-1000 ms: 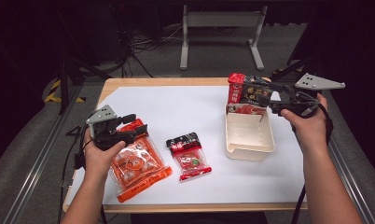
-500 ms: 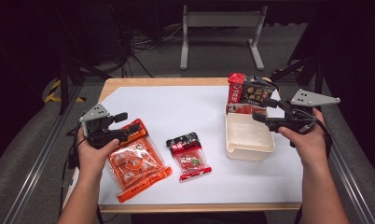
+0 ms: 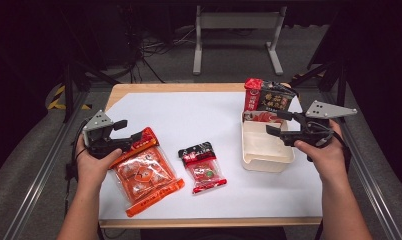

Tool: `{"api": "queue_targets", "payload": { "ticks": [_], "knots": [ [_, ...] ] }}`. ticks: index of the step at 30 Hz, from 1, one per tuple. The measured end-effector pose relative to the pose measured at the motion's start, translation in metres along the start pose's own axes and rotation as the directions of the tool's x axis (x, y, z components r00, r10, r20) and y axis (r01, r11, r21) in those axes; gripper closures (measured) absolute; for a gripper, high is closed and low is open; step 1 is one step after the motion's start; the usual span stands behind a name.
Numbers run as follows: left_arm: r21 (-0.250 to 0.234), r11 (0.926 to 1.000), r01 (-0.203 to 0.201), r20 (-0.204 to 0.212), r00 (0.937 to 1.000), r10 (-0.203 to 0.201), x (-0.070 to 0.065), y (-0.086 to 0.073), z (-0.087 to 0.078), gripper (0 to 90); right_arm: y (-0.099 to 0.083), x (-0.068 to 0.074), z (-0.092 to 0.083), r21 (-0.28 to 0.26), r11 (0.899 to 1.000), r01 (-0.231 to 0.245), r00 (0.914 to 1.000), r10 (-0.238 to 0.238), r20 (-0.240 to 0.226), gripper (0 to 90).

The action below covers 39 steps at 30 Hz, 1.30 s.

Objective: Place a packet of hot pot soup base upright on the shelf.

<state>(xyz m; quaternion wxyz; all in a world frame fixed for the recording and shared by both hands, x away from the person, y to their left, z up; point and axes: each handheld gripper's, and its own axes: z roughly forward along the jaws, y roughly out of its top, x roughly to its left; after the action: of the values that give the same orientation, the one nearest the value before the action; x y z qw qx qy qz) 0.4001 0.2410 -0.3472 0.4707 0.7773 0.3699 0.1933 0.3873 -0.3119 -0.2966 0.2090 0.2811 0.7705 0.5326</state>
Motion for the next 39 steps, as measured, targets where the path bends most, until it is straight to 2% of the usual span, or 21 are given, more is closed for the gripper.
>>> {"api": "queue_targets", "payload": {
  "ticks": [1,3,8,11,13,15,18,20,23,26,28,30,31,35,37,38,39],
  "knots": [
    [0.0,1.0,0.006,-0.003,1.0,-0.006,0.003,-0.002,0.0,28.7,-0.001,0.001,0.001,-0.001,1.0,-0.001,1.0,0.001,-0.002,31.4],
    [-0.004,0.9989,0.048,-0.019,0.9987,-0.048,0.01,-0.007,0.001,29.0,-0.002,0.001,0.002,0.004,1.0,0.0,1.0,0.0,-0.005,31.4],
    [-0.002,0.9957,0.093,-0.05,0.9945,-0.092,0.025,-0.019,0.002,29.3,-0.004,0.001,0.005,0.011,1.0,-0.002,1.0,0.002,-0.008,31.2],
    [-0.001,0.9927,0.121,-0.07,0.9902,-0.121,0.035,-0.027,0.002,29.3,-0.004,0.001,0.005,0.011,1.0,-0.001,1.0,0.001,-0.009,31.1],
    [0.001,0.9884,0.152,-0.083,0.985,-0.151,0.041,-0.032,0.003,29.2,-0.005,0.001,0.005,0.011,1.0,-0.002,1.0,0.002,-0.009,31.0],
    [0.015,0.9832,0.182,-0.108,0.9779,-0.179,0.047,-0.038,0.004,28.8,-0.005,0.001,0.006,0.012,1.0,-0.002,1.0,0.002,-0.008,30.9],
    [0.017,0.9623,0.271,-0.135,0.9542,-0.267,0.059,-0.05,0.006,28.3,-0.006,0.001,0.006,0.014,1.0,-0.007,0.9999,0.007,-0.013,30.5],
    [0.018,0.9561,0.293,-0.144,0.947,-0.287,0.064,-0.056,0.006,27.9,-0.006,0.0,0.006,0.01,1.0,-0.007,0.9999,0.008,-0.013,30.4],
    [0.027,0.9563,0.291,-0.16,0.9456,-0.283,0.068,-0.062,0.007,28.0,-0.006,-0.001,0.005,0.01,1.0,-0.01,0.9999,0.011,-0.009,30.4],
    [0.039,0.9512,0.306,-0.168,0.9404,-0.296,0.073,-0.068,0.009,28.0,-0.007,-0.001,0.005,0.011,1.0,-0.014,0.9999,0.014,-0.008,30.2],
    [0.065,0.9431,0.326,-0.17,0.9349,-0.312,0.076,-0.072,0.011,27.9,-0.007,-0.001,0.006,0.013,1.0,-0.012,0.9999,0.012,-0.009,30.1],
    [0.09,0.9315,0.353,-0.178,0.9259,-0.333,0.079,-0.077,0.014,27.7,-0.007,-0.001,0.007,0.013,1.0,-0.013,0.9999,0.013,-0.011,30.1],
    [0.09,0.9315,0.353,-0.178,0.9259,-0.333,0.079,-0.077,0.014,27.8,-0.008,0.0,0.007,0.015,1.0,-0.012,0.9998,0.012,-0.013,30.0],
    [0.138,0.9129,0.384,-0.196,0.9141,-0.355,0.082,-0.082,0.018,27.8,-0.008,0.0,0.009,0.021,1.0,-0.01,0.9998,0.01,-0.015,29.9],
    [0.151,0.9081,0.39,-0.202,0.9115,-0.358,0.083,-0.083,0.019,27.8,-0.008,0.001,0.01,0.024,1.0,-0.009,0.9998,0.009,-0.019,29.8],
    [0.158,0.9006,0.405,-0.209,0.9052,-0.37,0.083,-0.083,0.019,27.8,-0.008,0.002,0.011,0.025,1.0,-0.01,0.9997,0.01,-0.023,29.8],
    [0.165,0.8981,0.407,-0.209,0.9045,-0.372,0.084,-0.084,0.019,27.8,-0.009,0.002,0.013,0.027,1.0,-0.013,0.9995,0.014,-0.028,29.7]
  ]
}}
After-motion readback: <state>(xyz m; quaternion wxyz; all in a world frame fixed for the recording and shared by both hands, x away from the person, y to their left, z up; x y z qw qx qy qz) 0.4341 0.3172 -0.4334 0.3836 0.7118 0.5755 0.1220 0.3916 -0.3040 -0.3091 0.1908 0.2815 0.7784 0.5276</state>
